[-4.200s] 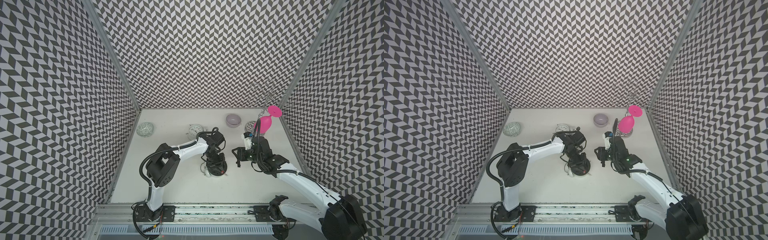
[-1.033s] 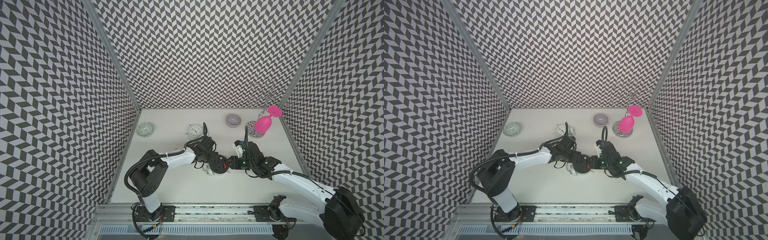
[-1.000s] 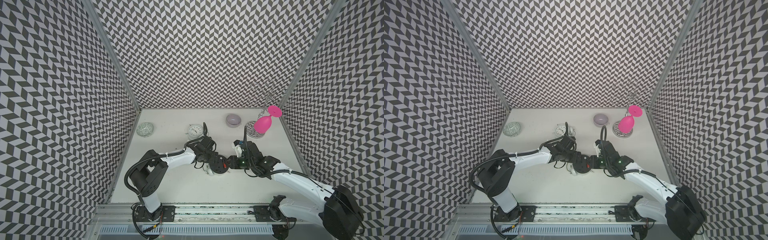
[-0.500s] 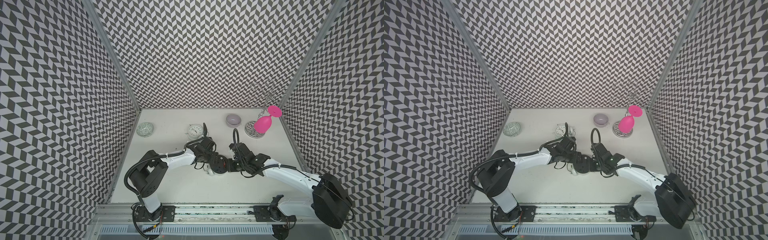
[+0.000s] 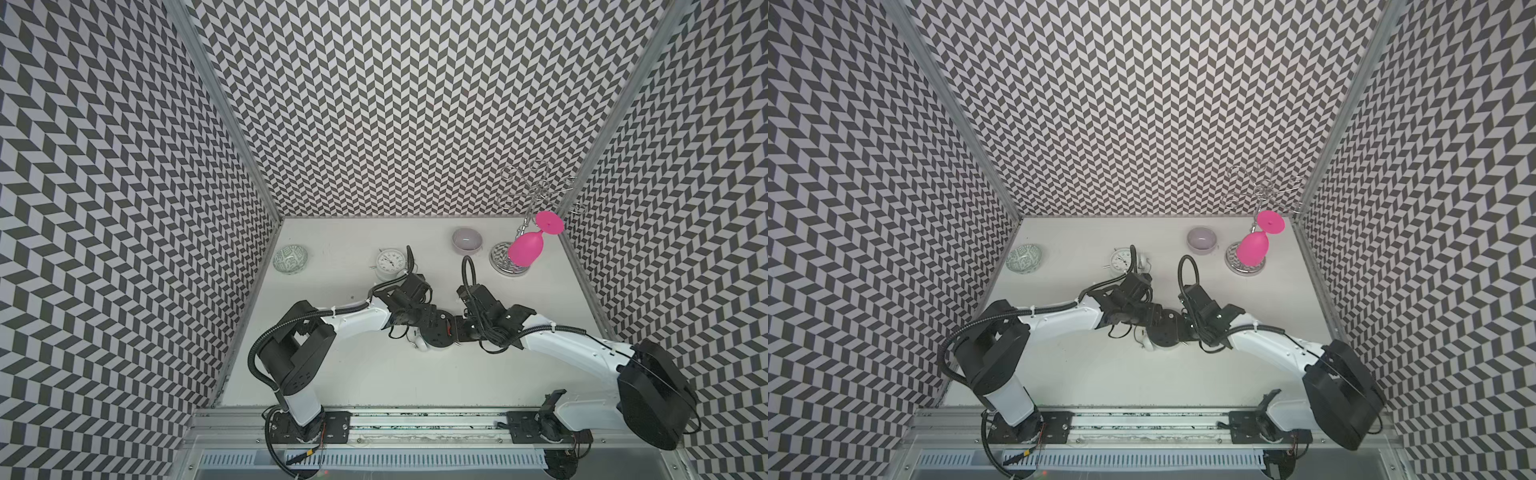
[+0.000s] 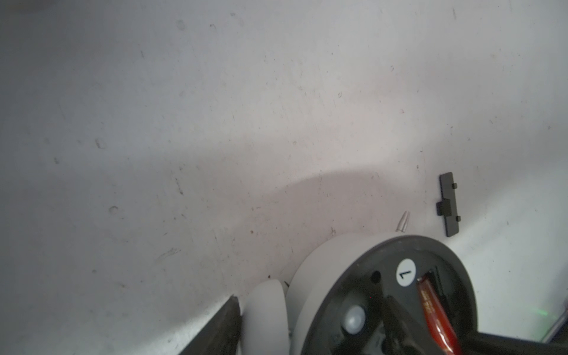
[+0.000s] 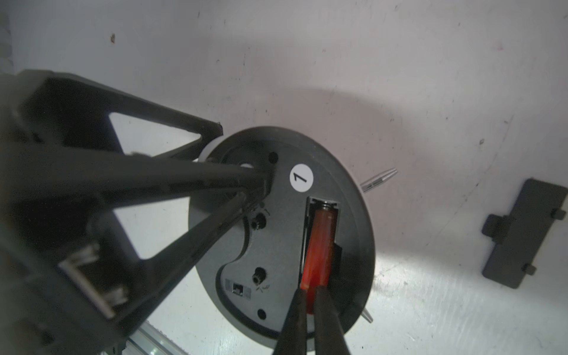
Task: Insert the battery into the alarm
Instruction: Install the battery in the alarm.
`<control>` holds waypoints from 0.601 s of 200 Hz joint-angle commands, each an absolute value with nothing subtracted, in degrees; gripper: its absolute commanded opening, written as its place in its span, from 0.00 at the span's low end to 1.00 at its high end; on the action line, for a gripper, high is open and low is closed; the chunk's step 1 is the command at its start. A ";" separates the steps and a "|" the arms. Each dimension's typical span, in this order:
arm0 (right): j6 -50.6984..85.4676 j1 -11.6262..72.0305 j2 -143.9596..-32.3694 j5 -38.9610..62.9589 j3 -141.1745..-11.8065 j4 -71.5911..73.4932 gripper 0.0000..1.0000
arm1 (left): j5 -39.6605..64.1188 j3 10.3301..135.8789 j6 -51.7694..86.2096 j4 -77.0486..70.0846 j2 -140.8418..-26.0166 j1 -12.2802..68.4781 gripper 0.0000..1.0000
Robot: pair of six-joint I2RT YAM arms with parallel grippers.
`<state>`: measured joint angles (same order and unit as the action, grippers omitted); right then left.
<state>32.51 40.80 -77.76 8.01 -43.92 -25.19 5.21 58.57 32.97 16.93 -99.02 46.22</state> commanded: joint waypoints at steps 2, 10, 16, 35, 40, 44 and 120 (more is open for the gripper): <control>32.04 41.40 -79.88 7.60 -44.04 -25.47 0.05 | 2.32 54.67 31.69 26.98 -103.64 47.09 0.70; 31.83 41.38 -80.17 7.73 -44.04 -25.65 0.04 | 2.36 54.58 31.65 26.98 -103.71 47.11 0.70; 31.61 41.48 -80.31 7.82 -44.10 -25.87 0.03 | 2.37 54.58 31.65 26.99 -103.71 47.15 0.70; 30.90 42.04 -81.02 7.78 -44.34 -27.18 0.02 | 2.27 54.67 31.48 26.90 -104.16 47.07 0.70; 30.66 42.33 -81.12 7.78 -44.38 -27.73 0.03 | 2.28 54.68 31.48 26.91 -104.30 47.09 0.70; 30.50 42.55 -81.21 7.63 -44.45 -28.09 0.02 | 2.35 54.75 31.47 26.90 -104.45 47.05 0.70; 28.55 43.94 -82.66 7.45 -41.97 -31.63 0.06 | 2.70 54.10 31.56 26.19 -105.55 47.06 0.70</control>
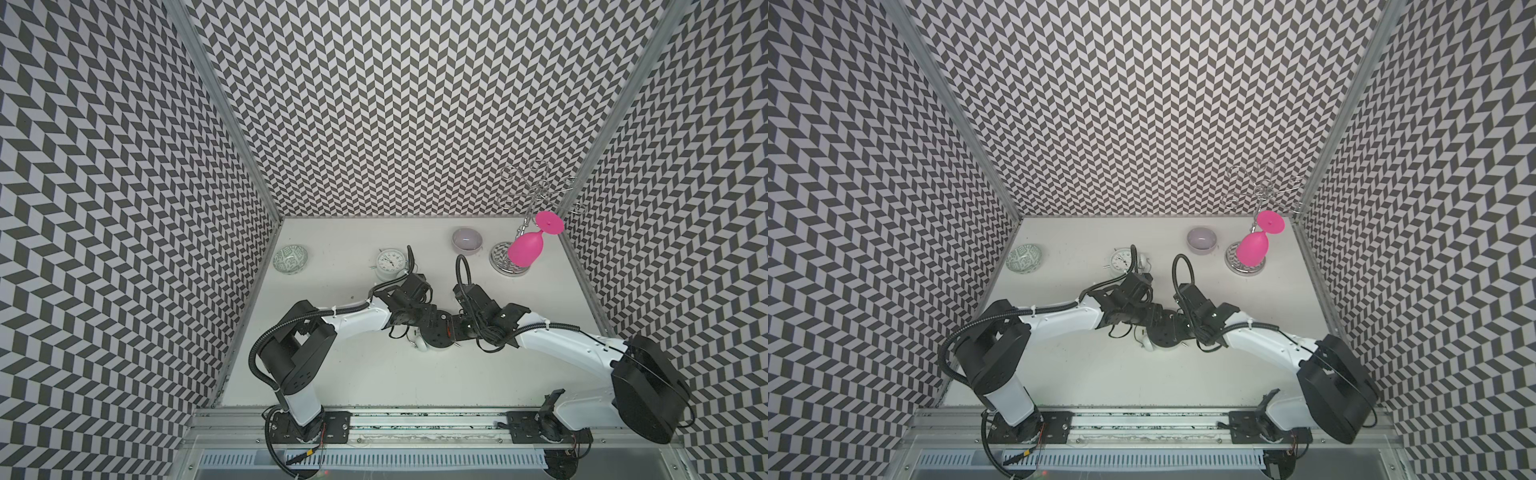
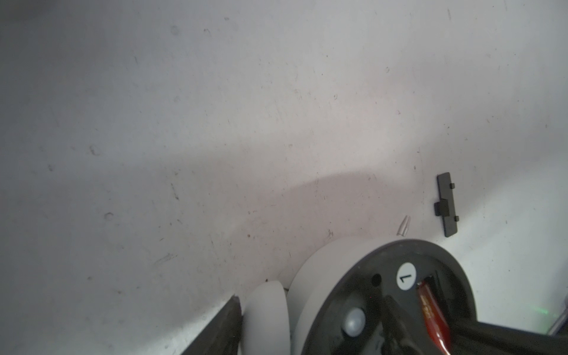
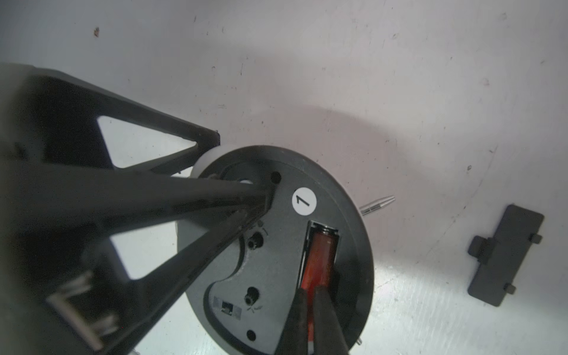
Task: Insert the battery into the alarm
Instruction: Install the battery in the alarm.
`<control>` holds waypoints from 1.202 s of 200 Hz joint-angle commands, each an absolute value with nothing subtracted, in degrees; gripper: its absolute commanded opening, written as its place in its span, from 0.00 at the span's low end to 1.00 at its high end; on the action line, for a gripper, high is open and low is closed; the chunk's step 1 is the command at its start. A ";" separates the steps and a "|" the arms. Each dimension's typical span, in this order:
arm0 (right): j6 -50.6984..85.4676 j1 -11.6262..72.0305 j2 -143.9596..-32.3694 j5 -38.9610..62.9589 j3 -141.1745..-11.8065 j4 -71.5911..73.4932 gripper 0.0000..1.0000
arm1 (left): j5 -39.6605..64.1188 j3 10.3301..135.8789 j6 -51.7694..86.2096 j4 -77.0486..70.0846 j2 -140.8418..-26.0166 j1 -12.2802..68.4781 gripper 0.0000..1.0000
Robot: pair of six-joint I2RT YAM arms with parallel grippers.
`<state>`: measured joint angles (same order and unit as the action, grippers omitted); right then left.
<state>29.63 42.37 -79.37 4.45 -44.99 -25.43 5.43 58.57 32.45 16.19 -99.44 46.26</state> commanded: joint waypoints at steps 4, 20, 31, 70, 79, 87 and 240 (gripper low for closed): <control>28.54 44.02 -83.06 7.47 -41.72 -31.67 0.05 | 2.72 54.06 31.60 26.19 -105.47 47.04 0.70; 28.48 44.11 -84.89 6.68 -40.59 -31.66 0.04 | 2.79 53.88 31.55 26.07 -105.42 47.08 0.70; 28.51 44.12 -85.95 6.04 -39.86 -31.18 0.03 | 2.81 53.77 31.47 25.84 -105.48 47.08 0.70; 29.13 44.30 -85.87 6.94 -41.59 -29.40 0.00 | 2.99 53.75 31.39 25.44 -105.80 47.03 0.69; 29.18 44.38 -84.11 7.68 -42.93 -29.23 0.04 | 2.91 53.67 31.40 25.44 -105.64 47.08 0.69; 29.18 44.45 -82.53 8.37 -43.85 -28.84 0.07 | 2.80 53.46 31.38 25.49 -105.54 47.04 0.69; 29.25 44.47 -79.47 4.92 -44.56 -30.82 0.07 | 2.46 52.65 31.51 25.51 -104.55 47.08 0.69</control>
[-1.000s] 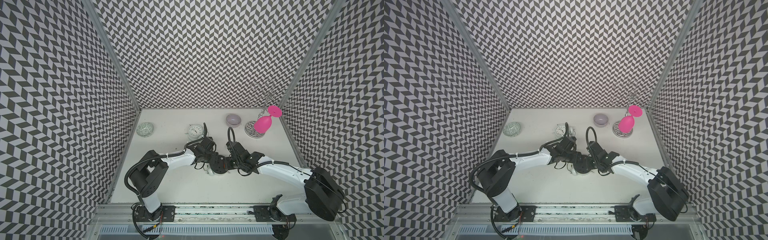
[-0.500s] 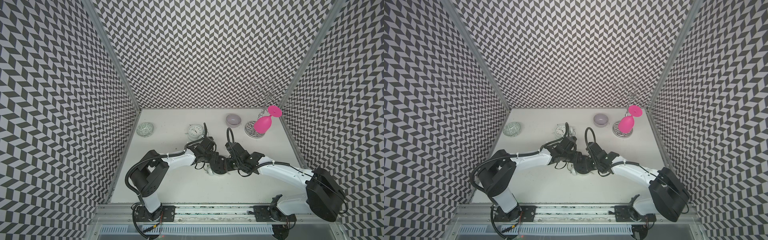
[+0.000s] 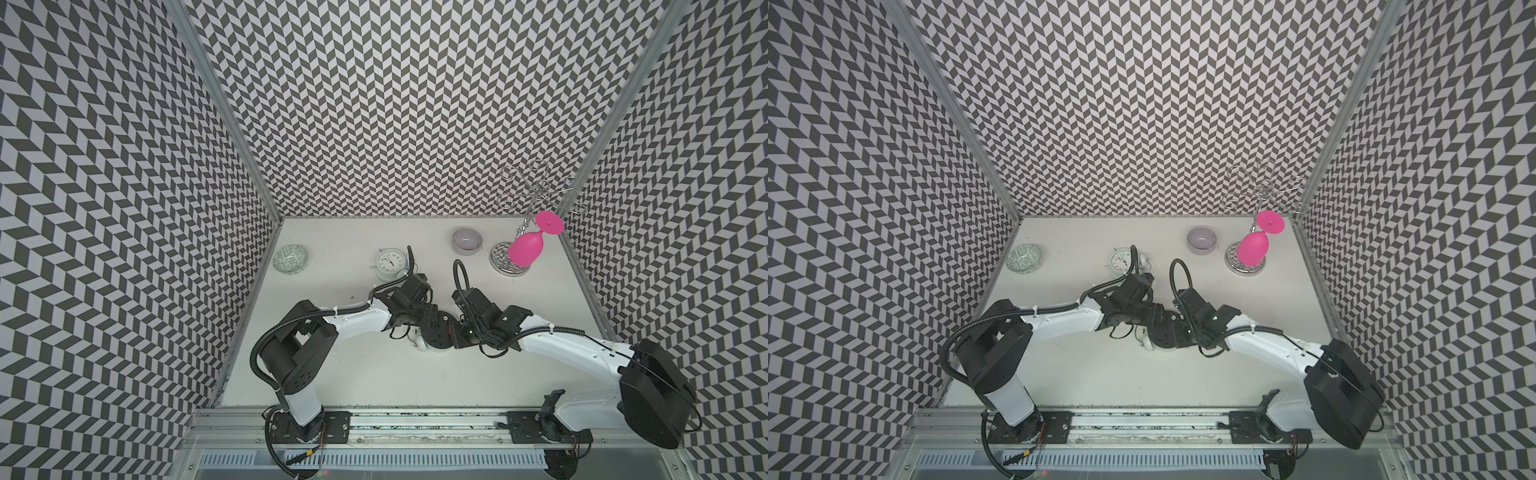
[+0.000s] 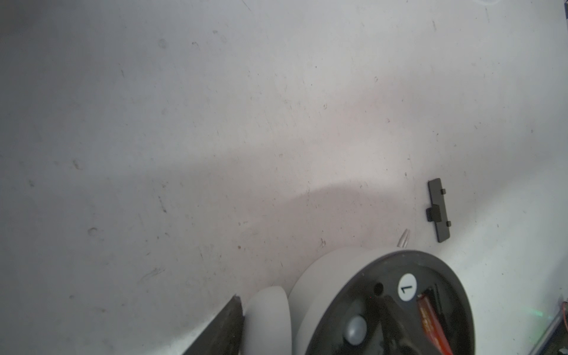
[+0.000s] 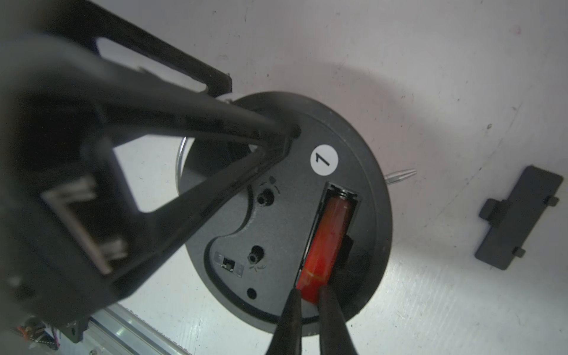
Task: Insert the battery into the alarm
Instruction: Install the battery in the alarm.
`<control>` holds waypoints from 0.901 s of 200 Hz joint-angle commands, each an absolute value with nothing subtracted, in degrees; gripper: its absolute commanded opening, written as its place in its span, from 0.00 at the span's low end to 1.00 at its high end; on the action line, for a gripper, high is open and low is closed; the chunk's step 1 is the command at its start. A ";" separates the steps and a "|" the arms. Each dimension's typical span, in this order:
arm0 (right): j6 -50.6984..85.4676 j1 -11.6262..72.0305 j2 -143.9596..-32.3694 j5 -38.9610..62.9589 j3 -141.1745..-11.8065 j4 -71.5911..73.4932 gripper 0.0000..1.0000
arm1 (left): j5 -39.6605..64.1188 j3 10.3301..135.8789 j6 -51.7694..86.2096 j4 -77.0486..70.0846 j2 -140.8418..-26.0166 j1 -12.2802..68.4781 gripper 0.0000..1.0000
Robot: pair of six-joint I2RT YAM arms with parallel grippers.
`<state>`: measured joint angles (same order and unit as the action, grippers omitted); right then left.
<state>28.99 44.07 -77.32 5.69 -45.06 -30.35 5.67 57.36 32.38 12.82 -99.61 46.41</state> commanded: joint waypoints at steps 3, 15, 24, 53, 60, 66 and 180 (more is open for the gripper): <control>29.31 44.41 -79.57 4.77 -44.64 -30.97 0.06 | 2.46 52.60 31.47 25.51 -104.53 47.07 0.69; 29.11 44.47 -80.08 4.67 -44.74 -31.29 0.03 | 2.57 52.47 31.42 25.40 -104.50 47.08 0.69; 28.86 44.47 -80.39 4.59 -44.82 -31.61 0.02 | 2.64 52.39 31.39 25.32 -104.60 47.06 0.69; 28.13 44.87 -81.46 4.63 -44.26 -32.49 0.00 | 2.97 52.30 31.34 24.98 -105.03 47.04 0.68; 28.09 44.91 -81.80 4.66 -44.06 -32.51 0.00 | 3.07 52.29 31.34 24.83 -104.97 47.06 0.68; 28.11 44.90 -82.14 4.58 -43.97 -32.52 0.00 | 3.16 52.29 31.28 24.79 -105.07 47.10 0.68; 27.16 46.23 -84.36 2.88 -47.46 -31.55 0.01 | 4.25 52.43 29.71 24.61 -105.93 47.01 0.68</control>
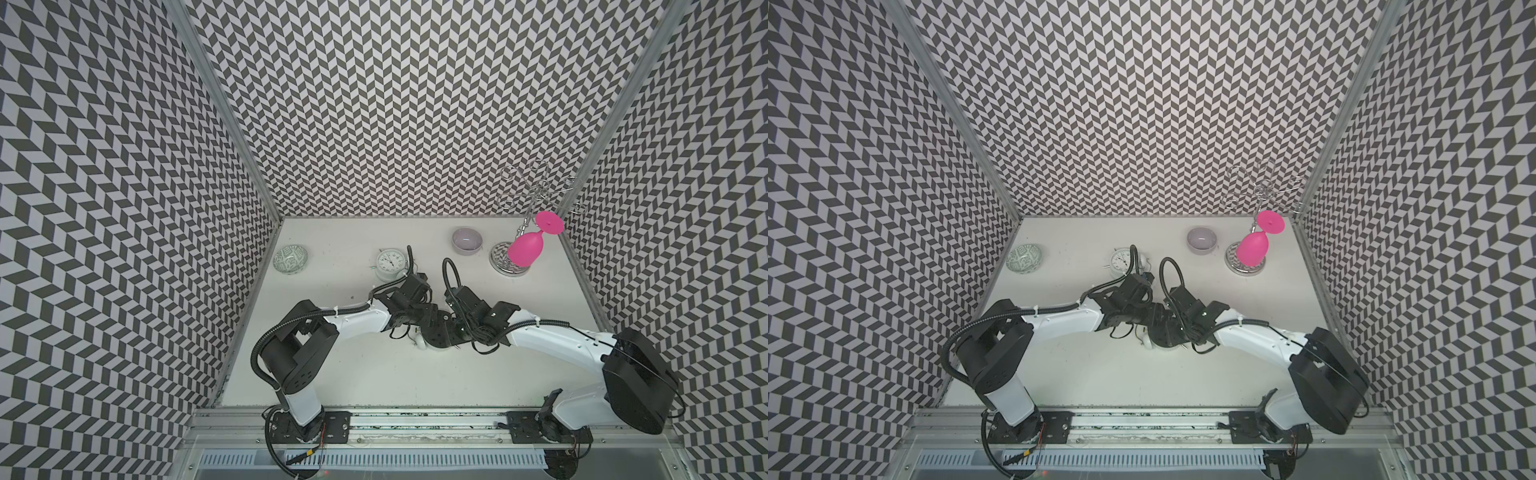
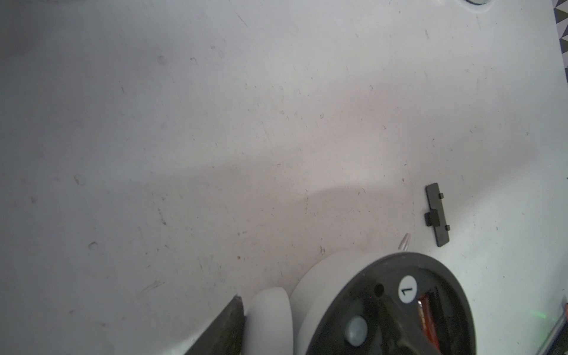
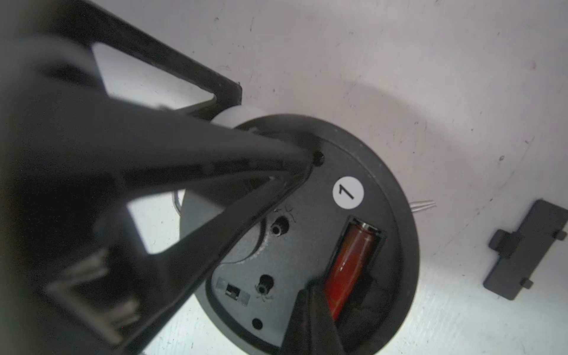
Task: Insert the battery into the alarm
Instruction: Install the battery in the alarm, then pick up the cover from the center of the board.
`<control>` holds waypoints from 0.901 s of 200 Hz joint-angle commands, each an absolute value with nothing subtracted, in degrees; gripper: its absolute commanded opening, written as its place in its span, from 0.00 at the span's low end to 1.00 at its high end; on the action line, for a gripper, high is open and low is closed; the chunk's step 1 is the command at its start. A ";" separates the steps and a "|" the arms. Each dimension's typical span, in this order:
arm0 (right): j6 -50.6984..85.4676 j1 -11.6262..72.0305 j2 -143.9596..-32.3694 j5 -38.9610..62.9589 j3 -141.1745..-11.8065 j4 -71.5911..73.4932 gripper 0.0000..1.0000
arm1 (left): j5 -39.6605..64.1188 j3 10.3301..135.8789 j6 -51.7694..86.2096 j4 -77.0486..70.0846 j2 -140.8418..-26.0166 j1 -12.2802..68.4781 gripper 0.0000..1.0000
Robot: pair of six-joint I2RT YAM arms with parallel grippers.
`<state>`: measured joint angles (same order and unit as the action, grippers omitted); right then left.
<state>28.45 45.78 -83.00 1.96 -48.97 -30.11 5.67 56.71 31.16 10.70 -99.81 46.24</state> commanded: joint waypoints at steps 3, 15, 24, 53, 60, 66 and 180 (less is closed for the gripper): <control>26.88 46.23 -83.76 3.56 -47.75 -31.17 0.02 | 4.18 52.51 29.71 24.61 -105.91 46.90 0.68; 26.71 46.12 -81.02 5.06 -48.95 -29.47 0.08 | 3.91 52.72 29.62 24.78 -105.78 46.85 0.68; 26.97 45.99 -79.00 4.99 -49.46 -28.14 0.11 | 3.79 52.83 29.62 24.63 -105.50 46.86 0.68; 28.81 44.24 -73.74 -2.26 -49.36 -26.60 0.29 | 3.69 52.82 29.53 24.61 -104.85 46.76 0.68; 29.28 43.15 -72.87 -4.26 -49.00 -26.84 0.34 | 3.60 52.74 29.44 24.53 -104.64 46.78 0.68; 29.75 42.01 -72.10 -5.90 -48.44 -26.96 0.37 | 3.54 52.65 29.36 24.52 -104.43 46.79 0.69; 28.53 29.63 -86.06 -6.44 -48.17 -31.03 0.19 | 5.33 53.03 30.21 17.19 -87.38 43.40 0.99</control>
<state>28.60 29.80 -84.51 -8.56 -46.46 -31.09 6.09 54.72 30.04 17.23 -93.38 45.47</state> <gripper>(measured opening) 0.217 0.992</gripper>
